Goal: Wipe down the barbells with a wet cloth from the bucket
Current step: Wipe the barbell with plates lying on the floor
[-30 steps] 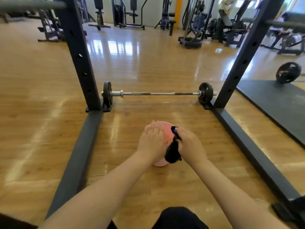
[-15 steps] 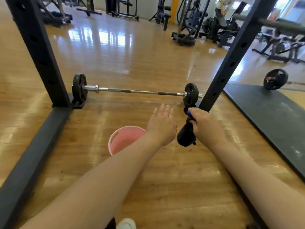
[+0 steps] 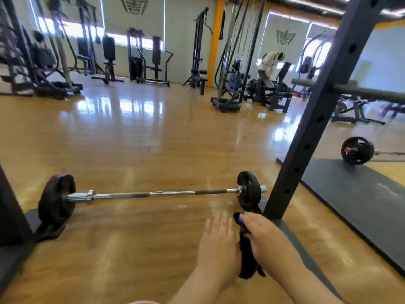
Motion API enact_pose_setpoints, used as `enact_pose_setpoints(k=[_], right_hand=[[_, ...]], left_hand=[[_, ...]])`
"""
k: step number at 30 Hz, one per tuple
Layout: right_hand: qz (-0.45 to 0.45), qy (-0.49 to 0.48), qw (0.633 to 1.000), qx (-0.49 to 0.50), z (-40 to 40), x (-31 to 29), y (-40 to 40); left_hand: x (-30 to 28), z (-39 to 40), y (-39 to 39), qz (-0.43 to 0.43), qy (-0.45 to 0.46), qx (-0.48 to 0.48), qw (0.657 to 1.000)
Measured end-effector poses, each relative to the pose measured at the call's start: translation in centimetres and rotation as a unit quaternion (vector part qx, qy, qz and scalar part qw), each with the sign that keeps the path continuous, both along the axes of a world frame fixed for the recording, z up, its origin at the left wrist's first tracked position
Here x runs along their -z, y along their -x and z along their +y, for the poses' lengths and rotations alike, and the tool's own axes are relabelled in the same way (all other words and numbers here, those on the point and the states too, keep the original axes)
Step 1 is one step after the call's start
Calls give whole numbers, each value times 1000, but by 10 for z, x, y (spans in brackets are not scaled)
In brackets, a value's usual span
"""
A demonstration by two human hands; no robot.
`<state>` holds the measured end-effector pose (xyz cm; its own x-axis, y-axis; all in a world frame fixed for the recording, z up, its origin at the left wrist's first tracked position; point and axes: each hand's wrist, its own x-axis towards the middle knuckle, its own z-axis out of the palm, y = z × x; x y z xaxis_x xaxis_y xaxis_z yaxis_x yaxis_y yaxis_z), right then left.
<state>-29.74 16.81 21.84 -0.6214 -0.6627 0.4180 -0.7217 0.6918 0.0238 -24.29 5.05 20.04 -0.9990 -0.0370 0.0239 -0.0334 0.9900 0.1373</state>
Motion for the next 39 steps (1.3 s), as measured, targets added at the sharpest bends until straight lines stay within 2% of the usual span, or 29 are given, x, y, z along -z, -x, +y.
enact_pose_setpoints(k=[2,7,10,14,19,25,30,39], right_hand=[[-12,6,1000,-17,-16,2,37],[-66,-4,998,7,-29,16,67],[-37,-26,999,10,-26,23,76],[-71,-40,997,-3,-26,29,89],[-108,-67,991,-41,-61,34,106],[-128,-100,986,-38,-68,46,136],[-132,-76,988,-33,-88,54,208],[-204,-88,962,-158,-177,48,358]], left_hand=[[4,-20,39,39,-18,-6,999],[18,-35,75,28,-7,8,1000],[33,-34,88,31,-13,3,999],[42,-39,94,50,-31,8,998],[36,-84,103,48,-23,-17,998],[42,-99,131,21,-28,-34,999],[52,-110,189,27,-47,-72,996],[53,-152,320,-26,-78,-217,973]])
